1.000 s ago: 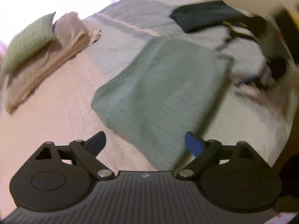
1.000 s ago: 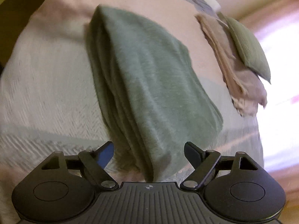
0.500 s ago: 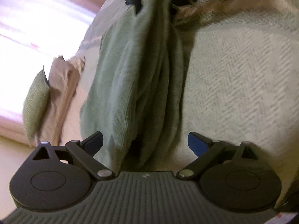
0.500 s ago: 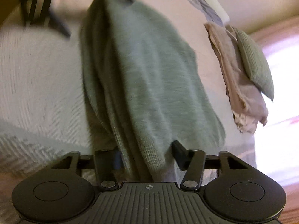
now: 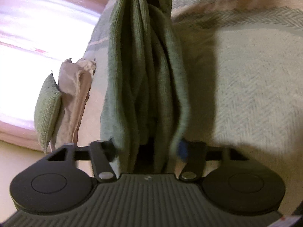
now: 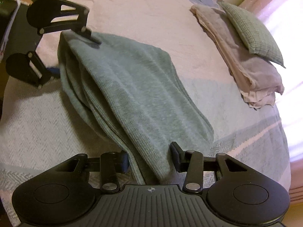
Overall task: Organize objects
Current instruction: 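Grasp the folded sweatpants with the right gripper while the left gripper grasps beside it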
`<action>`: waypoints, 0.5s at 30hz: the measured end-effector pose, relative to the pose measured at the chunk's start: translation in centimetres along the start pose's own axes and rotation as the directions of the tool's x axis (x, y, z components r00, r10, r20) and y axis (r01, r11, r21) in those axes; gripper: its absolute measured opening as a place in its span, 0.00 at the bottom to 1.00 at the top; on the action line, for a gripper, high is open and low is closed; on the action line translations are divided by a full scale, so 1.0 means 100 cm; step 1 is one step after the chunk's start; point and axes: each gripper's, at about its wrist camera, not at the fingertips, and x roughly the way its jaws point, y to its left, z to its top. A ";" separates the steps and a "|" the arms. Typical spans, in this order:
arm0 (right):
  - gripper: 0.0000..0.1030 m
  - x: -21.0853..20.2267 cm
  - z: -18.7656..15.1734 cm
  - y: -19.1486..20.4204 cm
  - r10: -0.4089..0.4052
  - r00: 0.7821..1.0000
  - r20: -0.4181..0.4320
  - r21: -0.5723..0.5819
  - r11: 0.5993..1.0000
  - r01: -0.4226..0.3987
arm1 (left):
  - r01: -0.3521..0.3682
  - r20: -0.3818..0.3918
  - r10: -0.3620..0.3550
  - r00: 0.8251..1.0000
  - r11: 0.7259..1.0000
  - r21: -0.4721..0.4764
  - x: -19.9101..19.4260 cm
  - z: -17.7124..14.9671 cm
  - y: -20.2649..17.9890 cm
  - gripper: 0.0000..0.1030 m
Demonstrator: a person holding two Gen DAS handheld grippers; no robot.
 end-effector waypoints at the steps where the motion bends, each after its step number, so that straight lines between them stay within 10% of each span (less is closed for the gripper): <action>1: 0.40 0.001 -0.002 0.003 0.000 1.000 0.000 -0.007 1.000 0.000 | 0.013 0.006 -0.013 1.000 1.000 -0.003 -0.001 -0.003 0.005 0.44; 8: 0.47 0.010 -0.021 0.032 -0.055 0.998 0.025 -0.097 0.994 0.057 | 0.151 0.065 -0.148 0.987 0.987 -0.051 -0.005 -0.014 0.049 0.38; 15: 0.89 0.009 -0.047 0.079 -0.159 0.979 0.128 -0.160 0.971 0.179 | 0.243 0.096 -0.235 0.967 0.967 -0.075 -0.001 -0.014 0.090 0.38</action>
